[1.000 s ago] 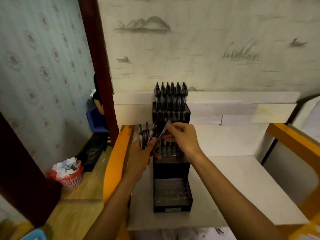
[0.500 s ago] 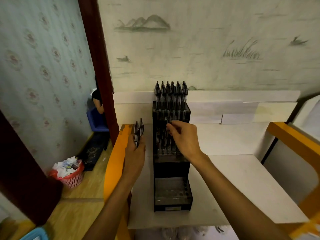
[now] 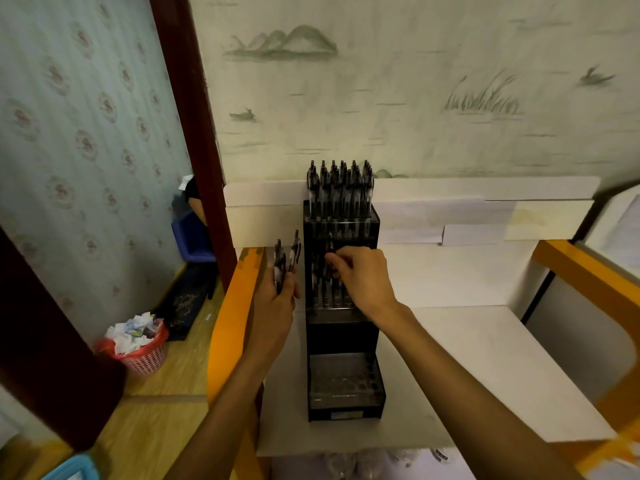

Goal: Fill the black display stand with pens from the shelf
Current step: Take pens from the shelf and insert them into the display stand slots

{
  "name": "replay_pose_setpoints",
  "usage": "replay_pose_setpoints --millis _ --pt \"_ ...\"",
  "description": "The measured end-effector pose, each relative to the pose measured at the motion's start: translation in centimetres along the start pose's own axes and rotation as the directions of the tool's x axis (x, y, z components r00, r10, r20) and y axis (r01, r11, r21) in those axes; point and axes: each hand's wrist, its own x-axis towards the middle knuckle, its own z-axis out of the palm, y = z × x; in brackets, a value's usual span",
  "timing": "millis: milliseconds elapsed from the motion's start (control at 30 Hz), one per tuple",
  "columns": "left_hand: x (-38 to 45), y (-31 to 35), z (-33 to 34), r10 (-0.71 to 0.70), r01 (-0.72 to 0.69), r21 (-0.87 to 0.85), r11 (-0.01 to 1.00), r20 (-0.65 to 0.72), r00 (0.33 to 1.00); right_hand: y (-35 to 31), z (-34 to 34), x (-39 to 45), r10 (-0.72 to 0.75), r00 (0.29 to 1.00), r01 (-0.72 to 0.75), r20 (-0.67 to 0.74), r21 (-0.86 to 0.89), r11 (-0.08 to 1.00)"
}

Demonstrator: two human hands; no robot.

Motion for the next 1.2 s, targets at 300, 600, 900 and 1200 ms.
replay_pose_setpoints --millis 300,600,900,1200 --pt "-0.4 1.0 0.1 0.084 -0.084 0.031 0.996 0.025 0.996 1.9 1.5 -1.5 0.075 0.990 -0.068 0.117 -0.064 0.996" --pt "-0.7 1.0 0.7 0.092 -0.091 -0.015 0.996 0.050 0.995 0.8 0.0 -1.3 0.149 0.986 -0.162 0.073 0.220 0.962" --pt "-0.9 1.9 1.4 0.043 -0.042 -0.009 0.999 0.084 0.996 -0.6 -1.4 -0.5 0.180 0.966 -0.257 0.185 0.643 0.721" --pt "-1.3 2.1 0.8 0.032 -0.033 0.025 0.999 0.034 0.999 1.0 -2.7 0.6 0.258 0.965 -0.231 0.046 0.611 0.757"
